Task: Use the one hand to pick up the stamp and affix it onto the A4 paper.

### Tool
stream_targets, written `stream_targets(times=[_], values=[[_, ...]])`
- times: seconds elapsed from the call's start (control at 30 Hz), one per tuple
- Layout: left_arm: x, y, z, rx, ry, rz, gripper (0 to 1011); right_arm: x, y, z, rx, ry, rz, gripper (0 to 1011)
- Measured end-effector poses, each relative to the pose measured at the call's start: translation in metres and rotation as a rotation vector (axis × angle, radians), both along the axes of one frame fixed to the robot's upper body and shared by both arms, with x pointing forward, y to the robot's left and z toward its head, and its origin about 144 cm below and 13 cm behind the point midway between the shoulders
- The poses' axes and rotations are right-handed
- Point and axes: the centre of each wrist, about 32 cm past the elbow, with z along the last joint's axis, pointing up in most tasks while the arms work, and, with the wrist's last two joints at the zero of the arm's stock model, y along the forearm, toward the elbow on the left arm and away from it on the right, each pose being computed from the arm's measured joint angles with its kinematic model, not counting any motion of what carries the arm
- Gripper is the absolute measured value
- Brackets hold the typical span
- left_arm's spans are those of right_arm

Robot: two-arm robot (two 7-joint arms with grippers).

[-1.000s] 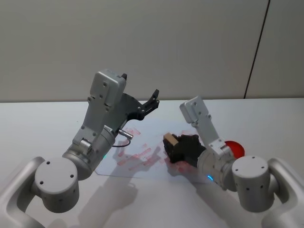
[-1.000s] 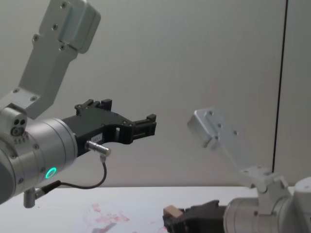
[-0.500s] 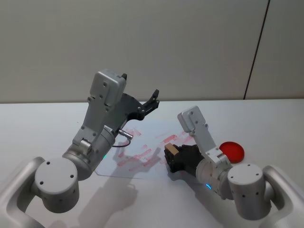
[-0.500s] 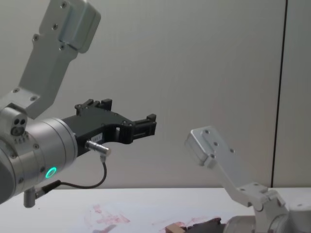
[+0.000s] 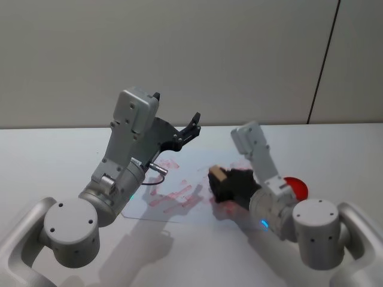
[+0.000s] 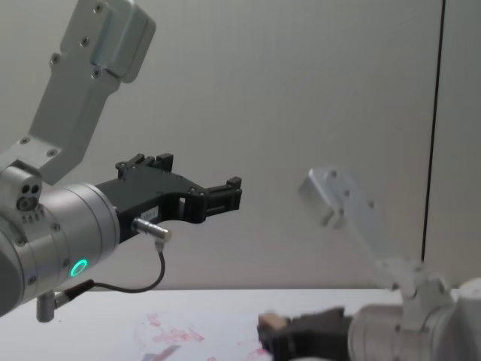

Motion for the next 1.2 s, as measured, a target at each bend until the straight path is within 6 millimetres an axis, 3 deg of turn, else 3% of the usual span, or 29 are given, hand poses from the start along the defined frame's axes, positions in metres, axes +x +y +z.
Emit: stream_targets(times=[0.17,0.47,0.83,1.2], values=[[0.000,0.000,0.000,0.000,0.000,0.000,1001,0.001,-0.008,0.015,0.044,-0.053,-0.016,219],[0.000,0.000,0.000,0.000,0.000,0.000,1001,-0.008,-0.044,0.034,0.082,-0.109,-0.092,219],[0.000,0.000,0.000,0.000,0.000,0.000,1001,-0.026,-0.094,0.031,0.023,-0.094,-0.197,219],[0.000,0.000,0.000,0.000,0.000,0.000,1001,-0.030,-0.112,0.023,-0.030,-0.072,-0.223,218]])
